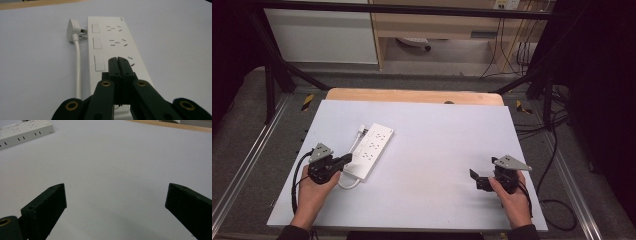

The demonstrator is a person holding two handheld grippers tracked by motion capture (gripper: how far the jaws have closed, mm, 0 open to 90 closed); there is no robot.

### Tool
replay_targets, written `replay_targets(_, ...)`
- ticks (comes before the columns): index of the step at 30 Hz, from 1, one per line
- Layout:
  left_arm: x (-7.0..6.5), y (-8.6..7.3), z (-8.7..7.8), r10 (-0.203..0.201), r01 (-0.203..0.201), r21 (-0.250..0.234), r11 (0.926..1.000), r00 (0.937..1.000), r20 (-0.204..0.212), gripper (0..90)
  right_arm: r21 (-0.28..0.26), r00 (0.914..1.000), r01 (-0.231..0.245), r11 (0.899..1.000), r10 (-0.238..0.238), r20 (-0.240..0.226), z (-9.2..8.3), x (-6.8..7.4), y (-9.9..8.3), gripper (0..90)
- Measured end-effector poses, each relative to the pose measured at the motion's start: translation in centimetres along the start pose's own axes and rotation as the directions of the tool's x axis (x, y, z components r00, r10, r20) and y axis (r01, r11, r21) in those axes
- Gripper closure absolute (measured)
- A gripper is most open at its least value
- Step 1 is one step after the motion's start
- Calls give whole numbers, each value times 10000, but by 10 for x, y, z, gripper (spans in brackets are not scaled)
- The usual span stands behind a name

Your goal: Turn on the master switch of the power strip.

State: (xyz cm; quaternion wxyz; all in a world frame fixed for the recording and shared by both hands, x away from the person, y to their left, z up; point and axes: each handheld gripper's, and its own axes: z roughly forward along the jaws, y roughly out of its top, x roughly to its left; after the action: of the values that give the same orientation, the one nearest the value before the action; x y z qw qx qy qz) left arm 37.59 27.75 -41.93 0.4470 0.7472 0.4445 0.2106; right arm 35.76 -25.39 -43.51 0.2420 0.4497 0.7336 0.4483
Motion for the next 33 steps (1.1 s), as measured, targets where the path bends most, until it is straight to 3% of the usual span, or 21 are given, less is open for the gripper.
replay_targets(10, 2, -3, 4, -57, 64, 506, 9987, 9999, -141, 900, 16, 10000, 35, 10000, -35, 18, 1, 0, 0, 40)
replay_targets(15, 4, -2, 6, -185, 193, 527, 9984, 9997, -170, 900, -9, 10000, -7, 10000, 7, 18, 0, 0, 0, 40)
replay_targets(20, 2, -1, 8, 10, 3, 697, 9976, 9998, -188, 900, -12, 10000, -26, 10000, 26, 3, 0, 0, 0, 40)
replay_targets(33, 2, -5, 9, 4, 31, 1189, 9929, 9996, -291, 900, -25, 10000, 5, 10000, -5, 23, 0, -1, 0, 40)
